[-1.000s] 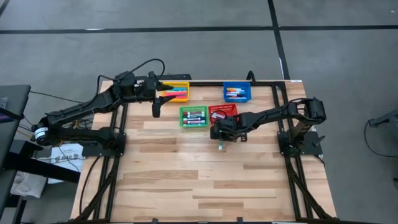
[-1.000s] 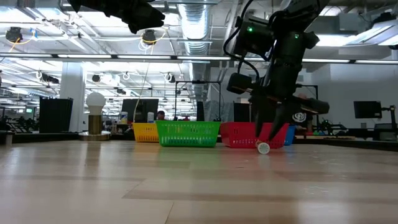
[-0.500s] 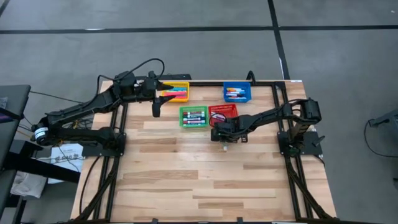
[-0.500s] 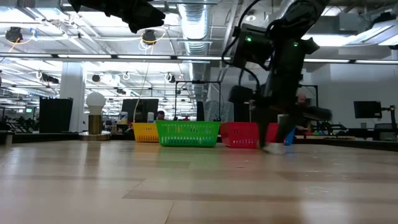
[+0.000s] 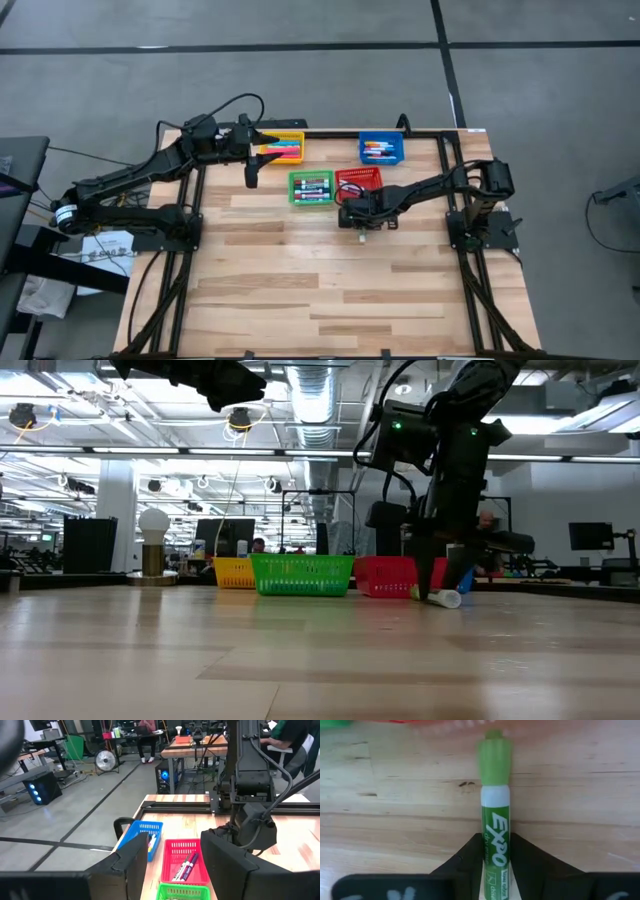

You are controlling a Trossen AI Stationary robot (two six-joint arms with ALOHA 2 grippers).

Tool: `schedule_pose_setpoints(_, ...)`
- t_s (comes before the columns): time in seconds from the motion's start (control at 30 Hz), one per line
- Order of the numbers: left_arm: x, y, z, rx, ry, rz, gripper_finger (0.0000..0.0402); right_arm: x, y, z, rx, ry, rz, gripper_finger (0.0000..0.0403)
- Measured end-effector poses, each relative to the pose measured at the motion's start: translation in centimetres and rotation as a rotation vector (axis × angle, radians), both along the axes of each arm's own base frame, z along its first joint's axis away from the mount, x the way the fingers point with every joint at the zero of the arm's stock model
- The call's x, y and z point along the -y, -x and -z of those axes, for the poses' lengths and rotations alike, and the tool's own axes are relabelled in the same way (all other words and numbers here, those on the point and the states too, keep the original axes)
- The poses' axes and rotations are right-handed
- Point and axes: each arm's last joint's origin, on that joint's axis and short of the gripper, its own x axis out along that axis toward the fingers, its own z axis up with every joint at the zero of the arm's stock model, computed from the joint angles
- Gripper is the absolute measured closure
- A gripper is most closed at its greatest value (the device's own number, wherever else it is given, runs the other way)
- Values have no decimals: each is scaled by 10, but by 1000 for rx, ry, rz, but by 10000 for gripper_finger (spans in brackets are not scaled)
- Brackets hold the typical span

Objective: Pick & Place Markers
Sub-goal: Put the large light green marker into the green bin

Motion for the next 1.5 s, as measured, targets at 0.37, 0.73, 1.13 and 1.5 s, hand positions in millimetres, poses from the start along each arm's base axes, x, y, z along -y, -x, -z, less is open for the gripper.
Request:
schedule_pose_setpoints(0.37,0,0,0,0,4,-1,220,-18,-2,-7,12,-25,-79,350)
schedule_pose_setpoints(0.73,0,0,0,24,126,-20,220,-50,-11,-78,252,-12,-300,351)
schedule_pose_setpoints(1.13,6,-1,-1,69,479,107,220,-35,-1,-170,686,397,-411,351)
schedule_pose_setpoints(1.5,26,-19,-6,134,533,245,184,-4,-12,-204,932,655,-482,351)
